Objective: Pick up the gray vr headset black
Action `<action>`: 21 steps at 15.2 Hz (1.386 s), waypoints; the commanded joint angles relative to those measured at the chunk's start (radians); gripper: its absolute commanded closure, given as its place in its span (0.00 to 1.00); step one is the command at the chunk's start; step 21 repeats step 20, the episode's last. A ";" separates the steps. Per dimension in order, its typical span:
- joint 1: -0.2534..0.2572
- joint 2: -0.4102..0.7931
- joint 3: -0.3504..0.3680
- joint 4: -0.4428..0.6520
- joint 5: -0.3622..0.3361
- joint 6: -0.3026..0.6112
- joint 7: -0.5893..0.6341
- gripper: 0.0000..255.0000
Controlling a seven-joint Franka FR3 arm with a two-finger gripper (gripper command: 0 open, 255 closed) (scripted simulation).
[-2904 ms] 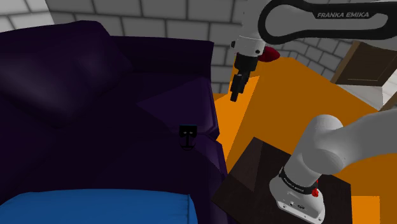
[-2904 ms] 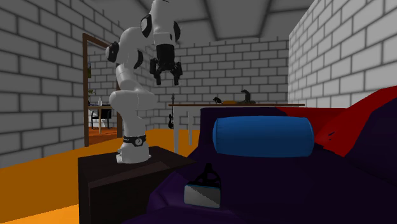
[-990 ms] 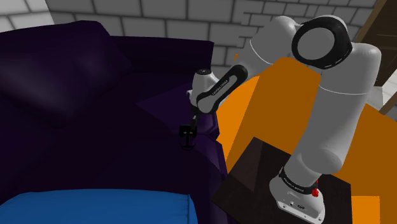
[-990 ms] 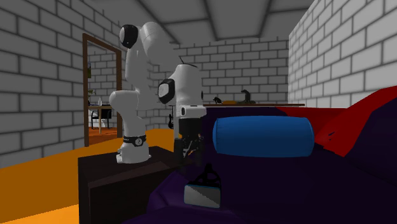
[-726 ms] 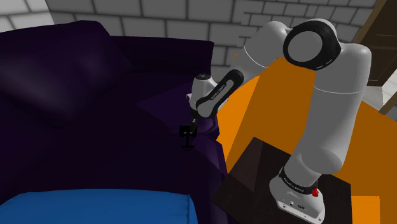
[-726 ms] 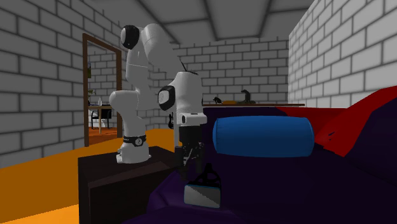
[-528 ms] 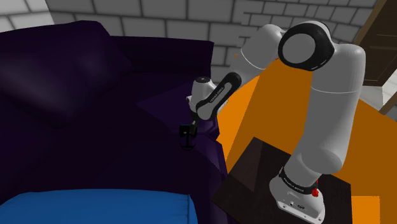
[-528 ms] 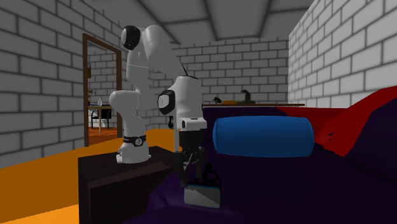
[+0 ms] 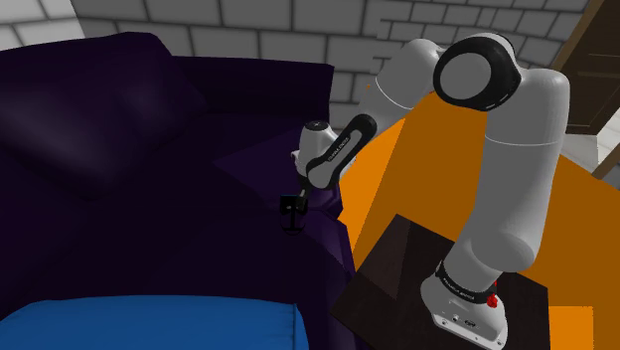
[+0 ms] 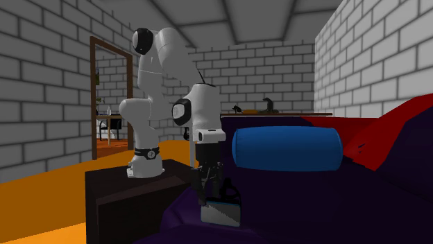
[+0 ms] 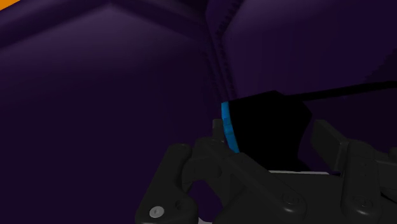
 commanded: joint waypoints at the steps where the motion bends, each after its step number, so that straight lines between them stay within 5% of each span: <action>1: 0.000 0.001 0.000 0.000 0.000 0.000 0.000 1.00; 21: -0.008 -0.177 0.015 0.010 0.034 -0.188 -0.034 1.00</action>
